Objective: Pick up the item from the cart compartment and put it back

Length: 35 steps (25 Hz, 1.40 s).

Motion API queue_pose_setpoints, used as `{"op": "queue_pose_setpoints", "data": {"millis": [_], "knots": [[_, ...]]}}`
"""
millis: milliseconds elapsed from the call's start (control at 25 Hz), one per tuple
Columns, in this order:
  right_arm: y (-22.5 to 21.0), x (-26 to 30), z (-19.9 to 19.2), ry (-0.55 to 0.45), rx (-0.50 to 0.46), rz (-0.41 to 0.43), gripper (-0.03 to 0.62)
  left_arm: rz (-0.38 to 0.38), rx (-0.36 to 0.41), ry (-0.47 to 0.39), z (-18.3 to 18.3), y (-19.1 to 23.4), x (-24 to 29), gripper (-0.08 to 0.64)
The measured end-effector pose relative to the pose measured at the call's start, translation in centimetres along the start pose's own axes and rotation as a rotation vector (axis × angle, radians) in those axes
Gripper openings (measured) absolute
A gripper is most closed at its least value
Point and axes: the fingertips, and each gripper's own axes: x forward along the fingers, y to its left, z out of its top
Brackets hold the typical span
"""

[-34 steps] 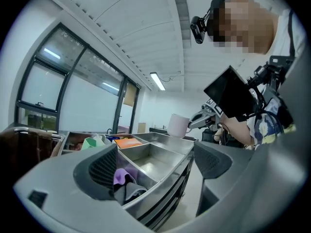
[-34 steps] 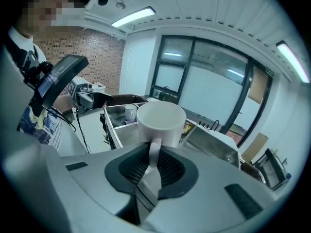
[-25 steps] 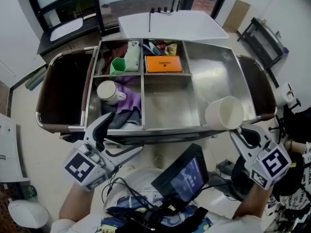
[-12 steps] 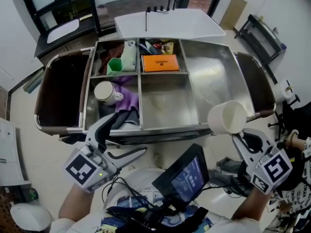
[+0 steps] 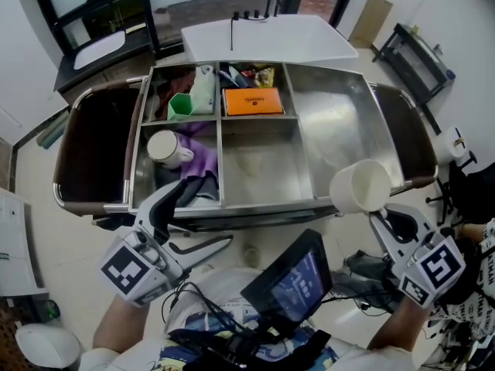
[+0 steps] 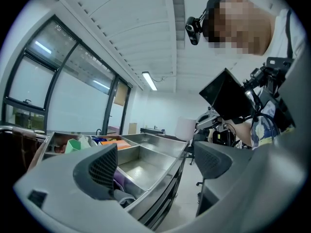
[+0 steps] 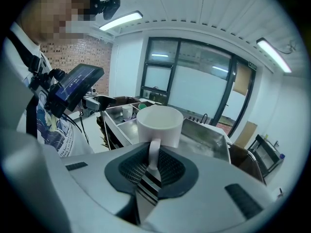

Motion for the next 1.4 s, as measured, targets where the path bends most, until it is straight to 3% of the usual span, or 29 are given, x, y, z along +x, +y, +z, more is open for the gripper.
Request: {"op": "queue_pose_setpoints", "data": {"millis": [240, 560, 1160, 1400], "knots": [[-3.3, 0.9, -1.0, -0.002, 0.026, -0.026, 0.046, 0.005, -0.002, -0.002, 0.1, -0.1, 0.2, 0.468], [-12.6, 5.5, -2.8, 0.074, 0.045, -0.081, 0.046, 0.071, 0.027, 0.035, -0.4, 0.4, 0.0, 0.468], [-21.0, 23.9, 2.3, -0.007, 0.087, 0.008, 0.046, 0.313, -0.003, 0.023, -0.7, 2.3, -1.4, 0.468], [-23.0, 30.2, 1.5, -0.020, 0.159, -0.007, 0.046, 0.380, -0.006, 0.016, -0.9, 2.1, -1.9, 0.468]]}}
